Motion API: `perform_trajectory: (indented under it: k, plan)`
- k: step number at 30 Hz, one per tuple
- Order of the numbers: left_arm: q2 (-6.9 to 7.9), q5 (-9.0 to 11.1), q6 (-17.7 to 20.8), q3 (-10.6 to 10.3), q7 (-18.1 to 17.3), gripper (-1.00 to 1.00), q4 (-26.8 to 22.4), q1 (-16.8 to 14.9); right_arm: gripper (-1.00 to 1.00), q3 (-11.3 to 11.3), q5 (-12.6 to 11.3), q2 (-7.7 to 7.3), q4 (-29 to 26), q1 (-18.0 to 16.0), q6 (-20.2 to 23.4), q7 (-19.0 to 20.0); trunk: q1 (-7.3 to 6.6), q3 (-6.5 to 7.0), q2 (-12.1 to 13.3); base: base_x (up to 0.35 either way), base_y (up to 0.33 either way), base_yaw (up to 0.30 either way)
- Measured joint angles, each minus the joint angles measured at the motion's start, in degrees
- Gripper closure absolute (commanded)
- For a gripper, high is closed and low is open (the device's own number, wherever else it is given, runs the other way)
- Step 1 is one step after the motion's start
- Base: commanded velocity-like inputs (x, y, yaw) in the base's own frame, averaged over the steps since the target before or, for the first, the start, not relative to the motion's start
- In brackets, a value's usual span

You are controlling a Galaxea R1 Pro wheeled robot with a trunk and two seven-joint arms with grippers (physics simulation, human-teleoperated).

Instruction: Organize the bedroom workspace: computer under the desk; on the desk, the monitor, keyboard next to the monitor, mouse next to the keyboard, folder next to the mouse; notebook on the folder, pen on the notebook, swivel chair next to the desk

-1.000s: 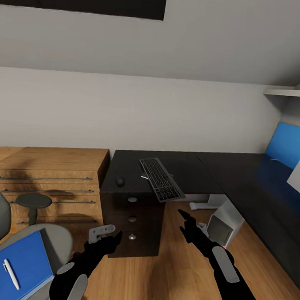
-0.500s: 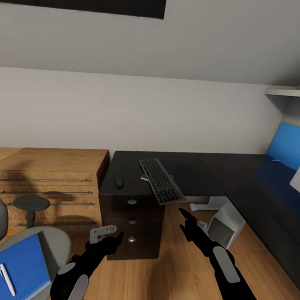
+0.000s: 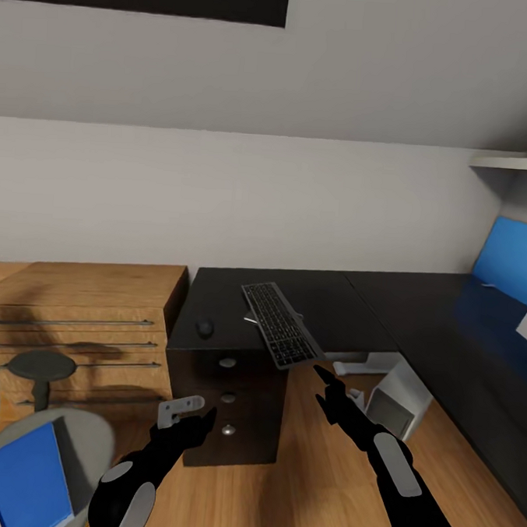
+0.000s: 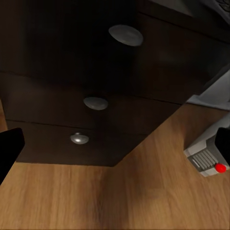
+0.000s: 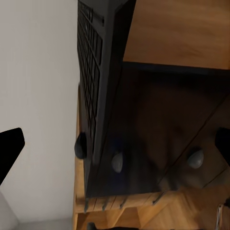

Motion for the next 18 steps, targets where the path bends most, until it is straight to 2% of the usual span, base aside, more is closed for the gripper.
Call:
perform_trajectory:
  k: [13, 18]
  plan:
    - [-0.07, 0.0, 0.0, -0.4, 0.0, -1.00, 0.0, 0.0, -1.00, 0.4, 0.0, 0.16, 0.1, 0.0, 0.1, -0.7, 0.01, 0.00, 0.0, 0.014, -0.004, 0.000]
    - [-0.09, 0.0, 0.0, -0.5, 0.0, -1.00, 0.0, 0.0, -1.00, 0.6, 0.0, 0.18, 0.1, 0.0, 0.0, -0.8, 1.10, -0.89, -2.0, 0.000, 0.000, 0.000]
